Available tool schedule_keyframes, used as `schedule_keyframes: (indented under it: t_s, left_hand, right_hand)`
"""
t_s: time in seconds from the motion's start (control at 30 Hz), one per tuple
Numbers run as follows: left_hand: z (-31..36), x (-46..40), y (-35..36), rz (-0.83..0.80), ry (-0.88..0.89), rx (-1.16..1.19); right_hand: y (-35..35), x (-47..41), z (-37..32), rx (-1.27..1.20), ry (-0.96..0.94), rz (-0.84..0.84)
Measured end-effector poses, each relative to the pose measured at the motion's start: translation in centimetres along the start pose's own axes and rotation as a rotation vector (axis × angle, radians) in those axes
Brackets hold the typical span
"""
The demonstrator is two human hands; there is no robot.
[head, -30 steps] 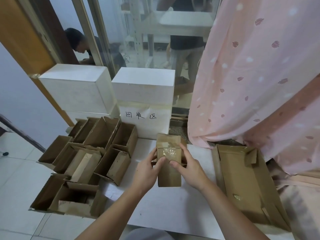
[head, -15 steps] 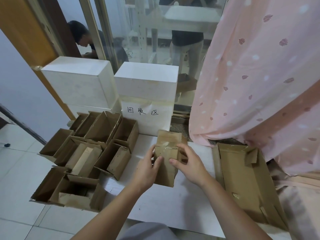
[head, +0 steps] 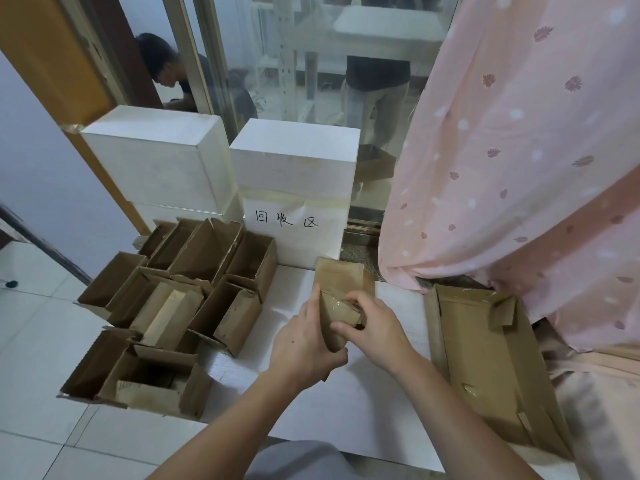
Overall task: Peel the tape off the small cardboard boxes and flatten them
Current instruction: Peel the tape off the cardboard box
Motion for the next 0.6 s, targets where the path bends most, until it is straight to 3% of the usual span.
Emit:
schedule_keyframes:
  t_s: [0.13,0.47,0.6]
  left_hand:
    - [-0.1,-0.3,-0.1,0.009,0.015,-0.001]
    - [0.1,-0.5,-2.0,0.052,0.045,0.013]
    - [-0.3,-0.3,-2.3,0.052,0.043,0.000]
  right_hand:
    - [-0.3,0.0,-1.7,-0.005,-0.086,0.061]
    - [-1.2,-0.4,-3.0,0.071,-0.097,0.207]
    - [-0.7,-0.7,-3.5,0.082,-0.070,0.096]
Point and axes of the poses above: each hand's wrist, its own x-axis away from the middle knuckle, its own y-axis out of the palm, z = x × y, the point moved 10 cm from there along -x, towards the middle knuckle, and after that the axes turned 5 degrees about -z, right-handed, at the moved point
